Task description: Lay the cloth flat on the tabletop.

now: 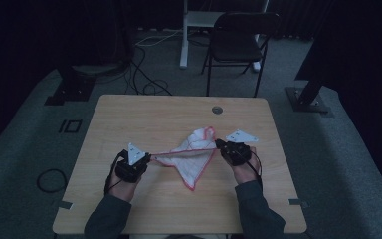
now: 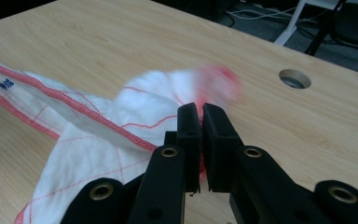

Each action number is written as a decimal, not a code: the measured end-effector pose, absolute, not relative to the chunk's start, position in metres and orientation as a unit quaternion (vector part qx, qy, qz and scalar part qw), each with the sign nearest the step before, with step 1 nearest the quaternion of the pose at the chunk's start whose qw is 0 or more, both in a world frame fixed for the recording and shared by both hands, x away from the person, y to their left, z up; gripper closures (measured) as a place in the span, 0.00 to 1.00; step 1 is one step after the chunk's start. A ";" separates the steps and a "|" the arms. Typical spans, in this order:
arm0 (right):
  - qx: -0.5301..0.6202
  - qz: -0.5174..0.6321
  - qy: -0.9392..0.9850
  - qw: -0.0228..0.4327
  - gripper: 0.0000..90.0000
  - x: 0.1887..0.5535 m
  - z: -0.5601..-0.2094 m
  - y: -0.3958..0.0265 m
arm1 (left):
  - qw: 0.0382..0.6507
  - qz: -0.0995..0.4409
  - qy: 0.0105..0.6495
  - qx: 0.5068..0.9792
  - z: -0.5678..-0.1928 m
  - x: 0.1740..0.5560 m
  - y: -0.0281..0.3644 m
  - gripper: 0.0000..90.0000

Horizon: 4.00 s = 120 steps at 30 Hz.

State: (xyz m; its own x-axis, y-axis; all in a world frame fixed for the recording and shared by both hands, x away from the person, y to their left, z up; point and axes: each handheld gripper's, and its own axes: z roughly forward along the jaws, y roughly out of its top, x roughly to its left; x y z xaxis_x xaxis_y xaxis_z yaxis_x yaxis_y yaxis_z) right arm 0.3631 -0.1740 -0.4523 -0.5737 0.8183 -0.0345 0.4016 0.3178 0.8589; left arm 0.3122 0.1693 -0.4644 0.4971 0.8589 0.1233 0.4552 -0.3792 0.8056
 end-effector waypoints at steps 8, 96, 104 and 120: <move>0.392 0.436 0.771 0.249 0.96 0.365 -0.443 -0.175 | 0.367 0.276 0.416 0.785 -0.461 0.313 0.170 0.95; 0.349 0.449 0.794 0.214 0.97 0.369 -0.444 -0.119 | 0.403 0.223 0.355 0.814 -0.481 0.317 0.088 0.68; 0.345 0.450 0.796 0.210 0.97 0.367 -0.446 -0.114 | 0.413 0.221 0.342 0.815 -0.480 0.319 0.073 0.66; 0.348 0.459 0.793 0.200 0.97 0.365 -0.450 -0.110 | 0.428 0.201 0.360 0.805 -0.483 0.329 0.053 0.64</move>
